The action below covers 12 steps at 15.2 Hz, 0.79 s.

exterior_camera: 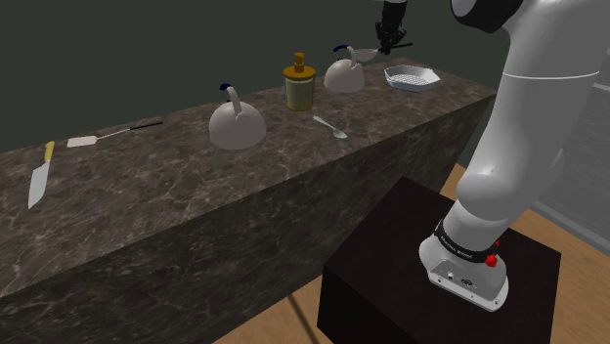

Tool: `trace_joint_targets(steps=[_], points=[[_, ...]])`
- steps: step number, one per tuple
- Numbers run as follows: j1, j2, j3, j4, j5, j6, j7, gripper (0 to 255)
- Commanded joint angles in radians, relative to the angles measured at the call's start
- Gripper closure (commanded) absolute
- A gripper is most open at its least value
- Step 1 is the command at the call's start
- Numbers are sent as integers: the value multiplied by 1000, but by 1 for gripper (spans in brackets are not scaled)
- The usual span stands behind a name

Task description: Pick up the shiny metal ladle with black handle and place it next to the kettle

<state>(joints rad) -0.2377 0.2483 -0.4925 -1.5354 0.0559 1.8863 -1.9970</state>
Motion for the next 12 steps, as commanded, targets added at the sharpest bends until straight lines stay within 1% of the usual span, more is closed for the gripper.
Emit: trace_joint_targets(steps=[1,12], points=[[0,2,1,-24,1,27,0,255],[4,18,6,-153,10,169,-1,255]])
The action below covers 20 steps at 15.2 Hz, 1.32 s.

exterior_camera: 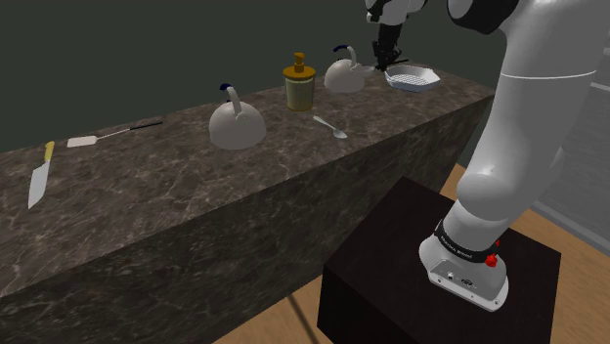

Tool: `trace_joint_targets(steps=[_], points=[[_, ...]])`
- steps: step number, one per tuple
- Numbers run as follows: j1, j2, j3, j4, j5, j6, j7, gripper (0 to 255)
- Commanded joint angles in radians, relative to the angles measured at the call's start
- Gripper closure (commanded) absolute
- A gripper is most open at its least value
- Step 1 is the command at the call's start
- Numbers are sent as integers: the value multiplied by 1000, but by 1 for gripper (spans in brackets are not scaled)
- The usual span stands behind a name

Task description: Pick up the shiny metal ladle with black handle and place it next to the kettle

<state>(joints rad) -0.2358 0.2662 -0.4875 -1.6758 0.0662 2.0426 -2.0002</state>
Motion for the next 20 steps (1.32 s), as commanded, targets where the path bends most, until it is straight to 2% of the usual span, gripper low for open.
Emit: trace_joint_targets(steps=[1,20], points=[[2,3,2,-22,2,26,1,255],[-13,95,24,-163,55,250,-23,255]])
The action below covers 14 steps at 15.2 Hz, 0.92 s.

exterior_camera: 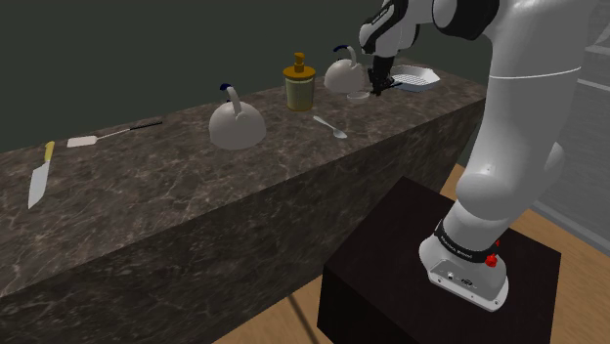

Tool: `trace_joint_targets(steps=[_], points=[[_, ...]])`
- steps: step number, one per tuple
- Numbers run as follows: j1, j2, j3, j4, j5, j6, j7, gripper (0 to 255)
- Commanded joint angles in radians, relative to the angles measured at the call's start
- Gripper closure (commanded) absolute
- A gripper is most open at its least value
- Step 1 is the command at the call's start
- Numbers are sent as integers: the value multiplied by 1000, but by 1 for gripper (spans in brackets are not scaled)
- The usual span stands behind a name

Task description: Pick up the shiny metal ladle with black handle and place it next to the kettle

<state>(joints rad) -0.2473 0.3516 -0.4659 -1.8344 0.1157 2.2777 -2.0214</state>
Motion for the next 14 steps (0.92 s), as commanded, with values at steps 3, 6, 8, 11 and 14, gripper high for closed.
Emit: trace_joint_targets(steps=[3,6,8,11,14], points=[[-7,34,10,-21,19,53,-9,255],[-7,34,10,-21,19,53,-9,255],[-7,34,10,-21,19,53,-9,255],[-7,34,10,-21,19,53,-9,255],[-7,34,10,-21,19,53,-9,0]])
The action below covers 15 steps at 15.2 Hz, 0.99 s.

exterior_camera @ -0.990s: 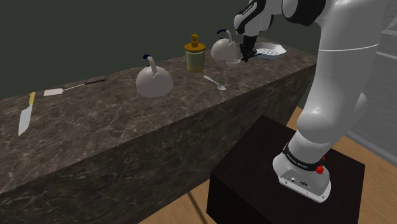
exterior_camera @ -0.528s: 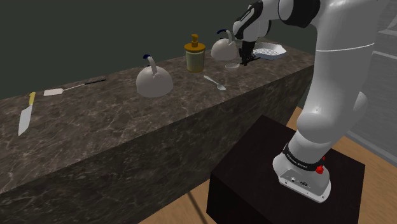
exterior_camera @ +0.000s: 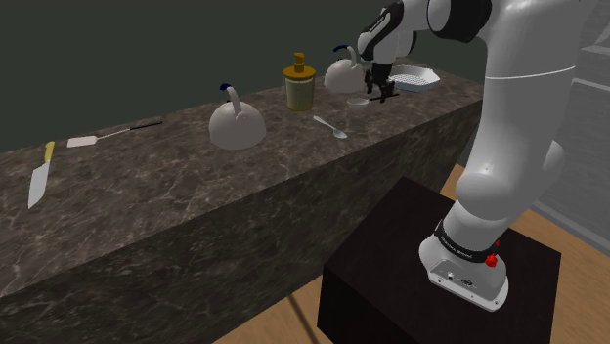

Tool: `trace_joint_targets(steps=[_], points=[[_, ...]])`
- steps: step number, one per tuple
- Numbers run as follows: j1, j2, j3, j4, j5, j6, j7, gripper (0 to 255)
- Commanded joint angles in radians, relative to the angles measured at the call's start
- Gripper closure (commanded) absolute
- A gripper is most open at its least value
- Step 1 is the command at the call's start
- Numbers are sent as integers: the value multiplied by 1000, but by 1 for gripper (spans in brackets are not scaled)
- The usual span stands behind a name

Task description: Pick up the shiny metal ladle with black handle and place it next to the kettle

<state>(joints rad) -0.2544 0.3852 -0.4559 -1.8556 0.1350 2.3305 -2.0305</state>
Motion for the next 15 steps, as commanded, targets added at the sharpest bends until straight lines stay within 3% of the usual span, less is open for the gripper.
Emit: trace_joint_targets(steps=[1,3,7,15], points=[[0,0,0,0,0,0,0,0],[0,0,0,0,0,0,0,0],[25,-80,-20,23,-45,-97,29,0],[24,-80,-19,23,-46,-97,29,0]])
